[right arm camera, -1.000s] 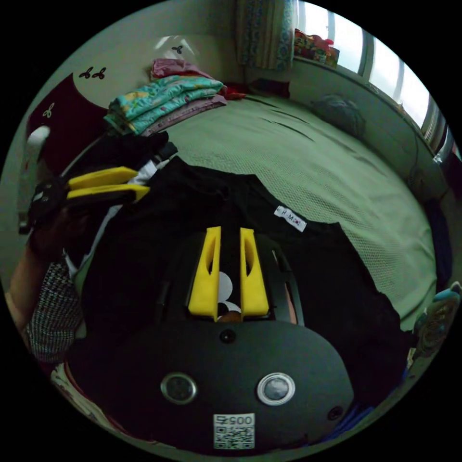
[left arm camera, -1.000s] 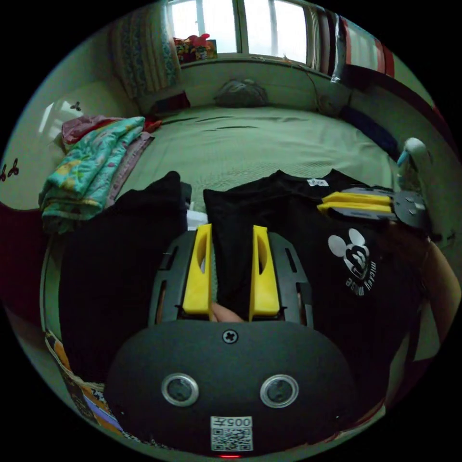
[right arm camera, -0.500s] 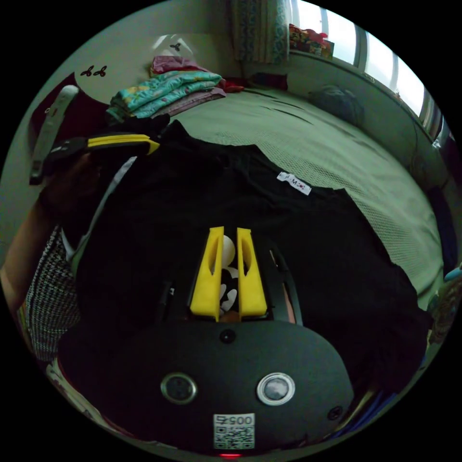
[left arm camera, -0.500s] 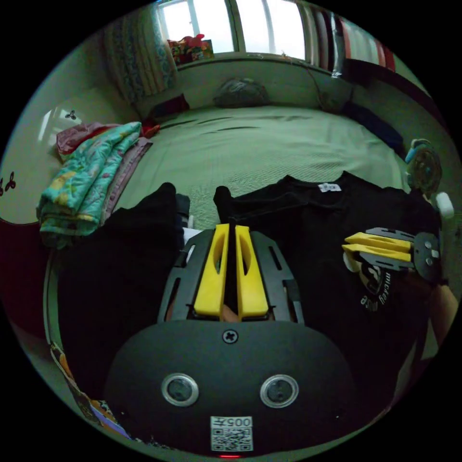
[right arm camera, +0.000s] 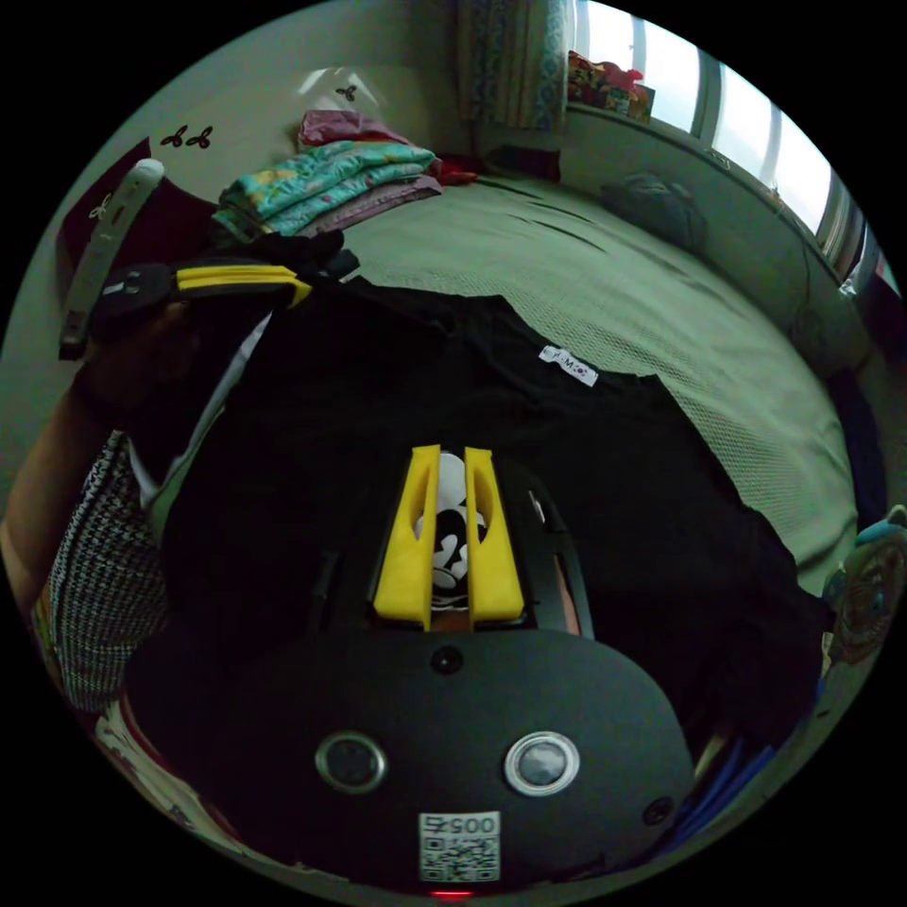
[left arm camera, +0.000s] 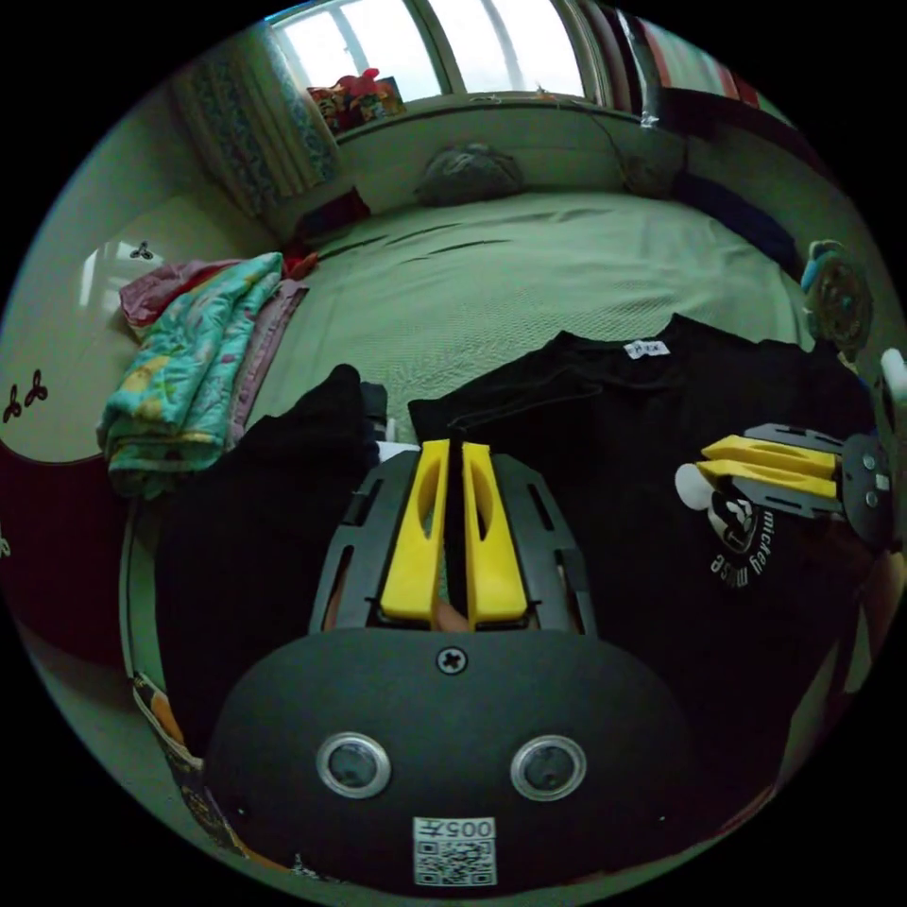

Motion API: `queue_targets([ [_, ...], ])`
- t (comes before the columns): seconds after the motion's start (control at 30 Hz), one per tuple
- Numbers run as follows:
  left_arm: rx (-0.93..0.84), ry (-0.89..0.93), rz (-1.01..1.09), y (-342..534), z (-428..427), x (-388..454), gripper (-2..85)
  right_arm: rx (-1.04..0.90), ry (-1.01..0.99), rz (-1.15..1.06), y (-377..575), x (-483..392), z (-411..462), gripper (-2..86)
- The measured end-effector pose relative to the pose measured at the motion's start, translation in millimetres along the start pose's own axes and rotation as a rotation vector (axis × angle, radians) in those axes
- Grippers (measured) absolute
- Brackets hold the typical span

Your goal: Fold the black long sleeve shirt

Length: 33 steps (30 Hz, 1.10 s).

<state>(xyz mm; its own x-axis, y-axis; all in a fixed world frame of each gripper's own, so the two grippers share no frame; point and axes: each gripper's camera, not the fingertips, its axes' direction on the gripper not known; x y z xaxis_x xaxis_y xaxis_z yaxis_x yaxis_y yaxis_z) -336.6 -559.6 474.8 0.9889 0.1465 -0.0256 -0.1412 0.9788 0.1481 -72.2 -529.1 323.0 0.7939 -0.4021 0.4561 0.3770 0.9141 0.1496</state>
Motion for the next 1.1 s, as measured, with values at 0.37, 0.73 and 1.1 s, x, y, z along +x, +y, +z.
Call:
queue_targets([
  [0.37, -0.043, 0.148, 0.243, 51, 4, 85, 3.9, 0.0, -0.035, 0.048, 16, 26, -14, 5.1],
  [0.73, -0.066, 0.121, 0.121, 63, 31, 115, 3.4, 0.03, -0.24, 0.213, -27, 66, -7, 8.9],
  [1.1, -0.081, 0.036, 0.021, 84, 55, 151, 0.2, 0.015, -0.101, 0.276, -17, 59, 14, -0.3],
])
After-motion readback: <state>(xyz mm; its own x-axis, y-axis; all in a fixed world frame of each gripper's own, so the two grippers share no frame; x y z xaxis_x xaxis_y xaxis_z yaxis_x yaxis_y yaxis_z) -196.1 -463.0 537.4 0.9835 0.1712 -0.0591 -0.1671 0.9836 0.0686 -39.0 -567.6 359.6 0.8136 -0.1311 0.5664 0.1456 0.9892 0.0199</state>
